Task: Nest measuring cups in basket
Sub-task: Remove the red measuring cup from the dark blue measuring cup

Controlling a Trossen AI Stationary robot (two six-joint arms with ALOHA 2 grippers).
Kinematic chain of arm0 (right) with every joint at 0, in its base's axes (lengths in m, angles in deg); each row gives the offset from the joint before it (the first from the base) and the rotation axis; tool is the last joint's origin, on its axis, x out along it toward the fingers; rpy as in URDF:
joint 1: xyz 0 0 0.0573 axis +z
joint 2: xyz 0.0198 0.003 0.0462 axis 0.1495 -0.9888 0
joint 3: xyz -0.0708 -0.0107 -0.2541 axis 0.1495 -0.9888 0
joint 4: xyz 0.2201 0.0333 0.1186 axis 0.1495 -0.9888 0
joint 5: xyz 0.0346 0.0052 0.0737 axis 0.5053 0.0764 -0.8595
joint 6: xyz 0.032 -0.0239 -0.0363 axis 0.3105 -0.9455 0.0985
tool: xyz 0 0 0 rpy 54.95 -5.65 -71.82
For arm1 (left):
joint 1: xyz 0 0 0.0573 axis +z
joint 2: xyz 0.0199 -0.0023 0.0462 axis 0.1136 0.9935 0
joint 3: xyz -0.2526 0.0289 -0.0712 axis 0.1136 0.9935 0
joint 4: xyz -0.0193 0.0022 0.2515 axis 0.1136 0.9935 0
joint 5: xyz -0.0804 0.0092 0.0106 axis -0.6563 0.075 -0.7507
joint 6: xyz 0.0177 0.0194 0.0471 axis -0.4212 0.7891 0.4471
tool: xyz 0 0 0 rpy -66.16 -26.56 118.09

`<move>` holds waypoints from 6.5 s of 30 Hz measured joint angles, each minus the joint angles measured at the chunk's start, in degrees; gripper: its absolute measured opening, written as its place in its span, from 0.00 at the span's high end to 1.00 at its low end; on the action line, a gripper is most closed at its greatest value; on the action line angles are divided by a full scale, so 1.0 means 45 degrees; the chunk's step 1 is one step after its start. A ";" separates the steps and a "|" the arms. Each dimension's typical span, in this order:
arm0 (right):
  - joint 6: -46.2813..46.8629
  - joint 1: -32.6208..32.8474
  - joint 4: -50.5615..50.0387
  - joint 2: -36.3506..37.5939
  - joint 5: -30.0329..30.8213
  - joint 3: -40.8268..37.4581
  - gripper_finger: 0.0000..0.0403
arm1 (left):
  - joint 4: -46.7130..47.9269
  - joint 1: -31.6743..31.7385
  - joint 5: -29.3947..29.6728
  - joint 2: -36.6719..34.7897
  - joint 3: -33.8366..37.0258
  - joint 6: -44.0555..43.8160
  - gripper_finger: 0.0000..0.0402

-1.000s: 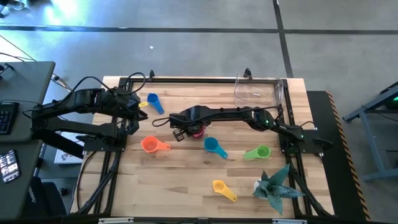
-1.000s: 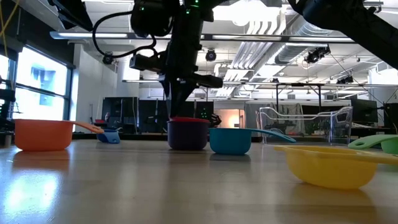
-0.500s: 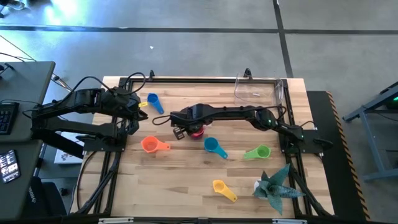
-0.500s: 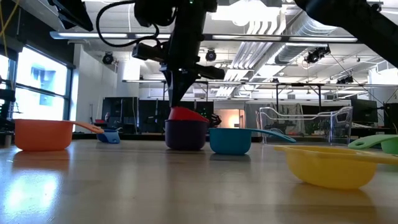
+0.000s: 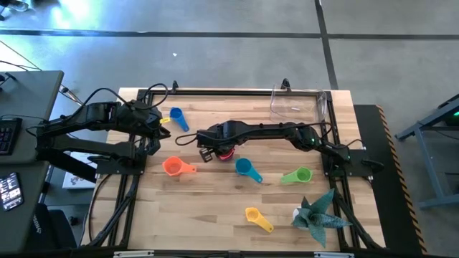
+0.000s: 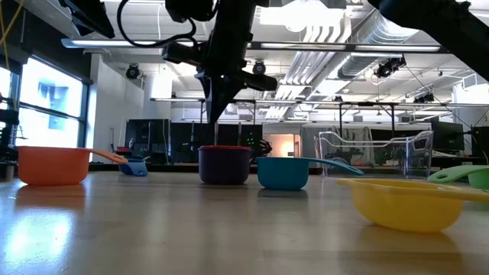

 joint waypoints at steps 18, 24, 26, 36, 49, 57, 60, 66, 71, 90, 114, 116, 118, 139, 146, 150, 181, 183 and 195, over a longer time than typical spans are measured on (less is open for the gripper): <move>-0.1430 -0.0283 0.0507 -0.0278 -0.0779 -0.0019 0.82 | 0.0002 0.0005 0.0000 0.0001 0.0000 0.0086 0.88; -0.1675 -0.0164 0.0726 -0.0417 -0.0794 -0.0024 0.81 | -0.0002 0.0003 -0.0002 -0.0003 0.0000 0.0086 0.88; -0.1675 -0.0166 0.0694 -0.0490 -0.0839 -0.0024 0.81 | -0.0005 0.0005 -0.0005 0.0001 0.0000 0.0086 0.88; -0.1675 -0.0165 0.0411 -0.0854 -0.0886 -0.0024 0.82 | 0.0000 0.0003 0.0000 -0.0004 0.0000 0.0086 0.88; -0.1651 -0.0170 0.0342 -0.1025 -0.0892 -0.0023 0.82 | -0.0003 0.0004 0.0000 -0.0002 0.0000 0.0086 0.88; -0.1571 -0.0165 0.0322 -0.1135 -0.1077 -0.0024 0.89 | 0.0000 0.0005 0.0000 0.0001 0.0000 0.0086 0.88; -0.1573 -0.0165 0.0315 -0.1135 -0.1080 -0.0024 0.94 | 0.0000 0.0005 0.0000 0.0000 0.0000 0.0086 0.88; -0.1573 -0.0165 0.0393 -0.1130 -0.1134 -0.0024 0.99 | -0.0005 0.0005 0.0000 0.0001 0.0000 0.0086 0.88; -0.1467 -0.0170 0.0434 -0.1130 -0.1415 -0.0015 0.96 | -0.0001 0.0001 0.0005 -0.0003 0.0000 0.0086 0.88; -0.1195 -0.0155 0.0868 -0.1130 -0.2324 -0.0015 0.88 | 0.0000 0.0005 0.0005 0.0001 0.0000 0.0086 0.88; -0.0883 -0.0155 0.0662 -0.0892 -0.2406 0.0005 0.93 | 0.0005 0.0000 0.0005 -0.0004 0.0000 0.0086 0.88; -0.0889 -0.0199 0.0699 -0.0858 -0.2379 0.0005 0.97 | 0.0004 0.0005 0.0005 0.0001 0.0000 0.0188 0.88; -0.0903 -0.0214 0.0686 -0.0858 -0.2614 0.0005 0.99 | 0.0001 0.0003 0.0005 -0.0003 0.0000 0.0298 0.88; -0.1107 -0.0209 0.0745 -0.1027 -0.2301 -0.0034 0.83 | 0.0000 0.0005 0.0005 0.0001 0.0000 0.0304 0.88; -0.1005 -0.0209 0.0807 -0.1091 -0.2130 -0.0034 0.91 | 0.0000 0.0005 0.0005 0.0001 0.0000 0.0303 0.88; -0.1007 -0.0208 0.0812 -0.1091 -0.2116 -0.0034 0.97 | 0.0000 0.0005 0.0005 -0.0004 0.0000 0.0299 0.88; -0.1017 -0.0126 0.0713 -0.0741 -0.2282 0.0175 1.00 | -0.0003 0.0002 0.0007 -0.0003 0.0000 0.0304 0.88; -0.1177 -0.0126 0.0694 -0.0743 -0.2353 0.0175 1.00 | 0.0000 0.0005 0.0005 0.0001 0.0000 0.0299 0.88; -0.1199 -0.0002 0.0207 -0.0697 -0.1813 0.0160 1.00 | 0.0000 0.0002 0.0005 -0.0002 0.0000 0.0288 0.88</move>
